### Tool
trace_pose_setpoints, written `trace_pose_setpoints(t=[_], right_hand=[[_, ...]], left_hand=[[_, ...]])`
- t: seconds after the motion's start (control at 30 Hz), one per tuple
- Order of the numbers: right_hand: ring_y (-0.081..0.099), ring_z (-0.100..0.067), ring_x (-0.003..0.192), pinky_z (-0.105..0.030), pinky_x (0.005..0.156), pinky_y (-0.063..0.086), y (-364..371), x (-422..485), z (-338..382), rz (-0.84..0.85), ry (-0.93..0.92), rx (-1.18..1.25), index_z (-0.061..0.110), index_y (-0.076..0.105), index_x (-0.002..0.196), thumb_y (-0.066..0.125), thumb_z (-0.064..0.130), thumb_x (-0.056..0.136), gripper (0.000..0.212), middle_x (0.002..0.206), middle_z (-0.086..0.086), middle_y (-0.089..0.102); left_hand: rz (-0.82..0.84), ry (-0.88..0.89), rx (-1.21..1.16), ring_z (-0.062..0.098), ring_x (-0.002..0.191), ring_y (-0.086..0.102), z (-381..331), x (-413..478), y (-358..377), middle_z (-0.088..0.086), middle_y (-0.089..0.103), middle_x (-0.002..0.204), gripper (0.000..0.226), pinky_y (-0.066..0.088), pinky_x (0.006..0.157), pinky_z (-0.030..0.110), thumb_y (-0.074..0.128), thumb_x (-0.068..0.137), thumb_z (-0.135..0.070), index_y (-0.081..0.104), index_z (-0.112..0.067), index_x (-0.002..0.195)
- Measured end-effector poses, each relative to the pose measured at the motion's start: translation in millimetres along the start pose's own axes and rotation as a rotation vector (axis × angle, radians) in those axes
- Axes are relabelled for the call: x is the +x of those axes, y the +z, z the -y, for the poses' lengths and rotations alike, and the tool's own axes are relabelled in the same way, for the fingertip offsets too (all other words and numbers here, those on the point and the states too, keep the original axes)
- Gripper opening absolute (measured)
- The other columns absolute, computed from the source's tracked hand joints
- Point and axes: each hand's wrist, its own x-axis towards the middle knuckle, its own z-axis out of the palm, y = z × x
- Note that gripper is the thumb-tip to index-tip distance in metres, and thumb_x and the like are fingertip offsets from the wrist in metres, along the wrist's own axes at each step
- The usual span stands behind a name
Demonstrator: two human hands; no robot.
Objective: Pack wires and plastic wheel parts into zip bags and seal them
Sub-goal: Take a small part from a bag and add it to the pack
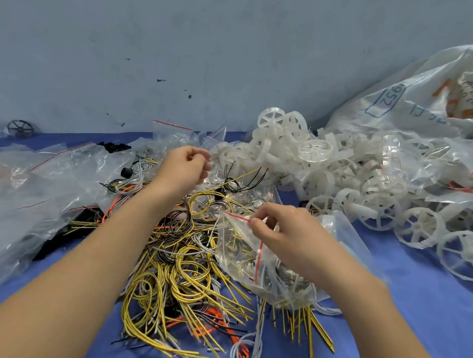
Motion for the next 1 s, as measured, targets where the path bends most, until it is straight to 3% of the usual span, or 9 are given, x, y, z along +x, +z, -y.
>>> trace_pose_setpoints(t=[0.17, 0.3, 0.37, 0.43, 0.47, 0.53, 0.63, 0.83, 1.0], right_hand=[[0.054, -0.004, 0.057, -0.026, 0.054, 0.045, -1, 4, -5, 0.042, -0.002, 0.049, 0.032, 0.064, 0.094, 0.05, 0.046, 0.097, 0.02, 0.079, 0.012, 0.064], [0.051, -0.004, 0.054, -0.025, 0.052, 0.04, 0, 6, -8, 0.037, -0.006, 0.079, 0.033, 0.062, 0.09, 0.05, 0.046, 0.097, 0.019, 0.08, 0.011, 0.063], [0.051, -0.005, 0.054, -0.025, 0.052, 0.041, 1, 7, -9, 0.04, -0.009, 0.081, 0.033, 0.062, 0.09, 0.049, 0.046, 0.097, 0.02, 0.079, 0.011, 0.063], [0.051, -0.006, 0.054, -0.026, 0.05, 0.041, 0, 8, -9, 0.045, -0.011, 0.087, 0.032, 0.063, 0.091, 0.049, 0.045, 0.097, 0.02, 0.078, 0.01, 0.063], [0.051, -0.006, 0.053, -0.026, 0.05, 0.041, 0, 9, -9, 0.047, -0.013, 0.09, 0.032, 0.063, 0.091, 0.049, 0.044, 0.097, 0.02, 0.077, 0.01, 0.062], [0.051, -0.007, 0.053, -0.027, 0.049, 0.043, -1, 8, -9, 0.05, -0.015, 0.091, 0.03, 0.063, 0.092, 0.049, 0.043, 0.097, 0.02, 0.076, 0.01, 0.062], [0.053, -0.009, 0.054, -0.03, 0.05, 0.049, -3, 8, -8, 0.048, -0.012, 0.099, 0.028, 0.064, 0.093, 0.049, 0.042, 0.098, 0.021, 0.076, 0.009, 0.063], [0.053, -0.007, 0.051, -0.029, 0.049, 0.048, -3, 6, -6, 0.044, -0.008, 0.09, 0.031, 0.062, 0.091, 0.048, 0.043, 0.097, 0.02, 0.077, 0.009, 0.064], [0.053, -0.005, 0.054, -0.023, 0.05, 0.039, -2, 4, -4, 0.043, -0.011, 0.053, 0.034, 0.06, 0.091, 0.047, 0.046, 0.097, 0.019, 0.08, 0.011, 0.064]], left_hand=[[0.143, -0.059, 0.582, 0.031, 0.108, 0.06, 21, 55, 13, 0.011, 0.058, 0.129, 0.036, 0.051, 0.092, 0.041, 0.042, 0.098, -0.006, 0.053, -0.011, 0.132], [0.302, -0.071, 0.807, 0.02, 0.102, 0.054, 36, 73, 17, 0.009, 0.034, 0.153, 0.055, 0.046, 0.07, 0.024, 0.041, 0.096, -0.001, 0.03, -0.009, 0.15], [0.31, -0.089, 0.816, 0.015, 0.093, 0.047, 40, 79, 20, 0.008, 0.047, 0.134, 0.052, 0.037, 0.063, 0.02, 0.046, 0.096, -0.004, 0.033, -0.004, 0.146], [0.308, -0.105, 0.792, 0.011, 0.075, 0.043, 42, 84, 23, -0.001, 0.048, 0.094, 0.027, 0.035, 0.062, 0.022, 0.051, 0.096, -0.009, 0.05, -0.004, 0.122], [0.311, -0.112, 0.795, 0.01, 0.07, 0.043, 43, 85, 23, -0.002, 0.047, 0.086, 0.01, 0.037, 0.061, 0.023, 0.053, 0.095, -0.01, 0.054, -0.01, 0.105], [0.295, -0.072, 0.787, 0.015, 0.075, 0.054, 46, 84, 23, 0.004, 0.06, 0.091, 0.011, 0.045, 0.068, 0.029, 0.054, 0.096, -0.012, 0.064, -0.007, 0.096], [0.135, 0.02, 0.734, 0.019, 0.081, 0.062, 44, 80, 21, -0.001, 0.064, 0.105, 0.02, 0.052, 0.076, 0.036, 0.052, 0.099, -0.017, 0.068, -0.007, 0.107], [-0.166, 0.187, 0.546, 0.018, 0.081, 0.059, -3, 71, -4, 0.003, 0.064, 0.096, 0.024, 0.047, 0.074, 0.034, 0.046, 0.101, -0.028, 0.062, -0.012, 0.109], [-0.168, 0.259, 0.494, 0.022, 0.089, 0.063, -36, 49, -24, 0.004, 0.064, 0.095, 0.026, 0.047, 0.07, 0.033, 0.043, 0.102, -0.03, 0.059, -0.012, 0.11]])
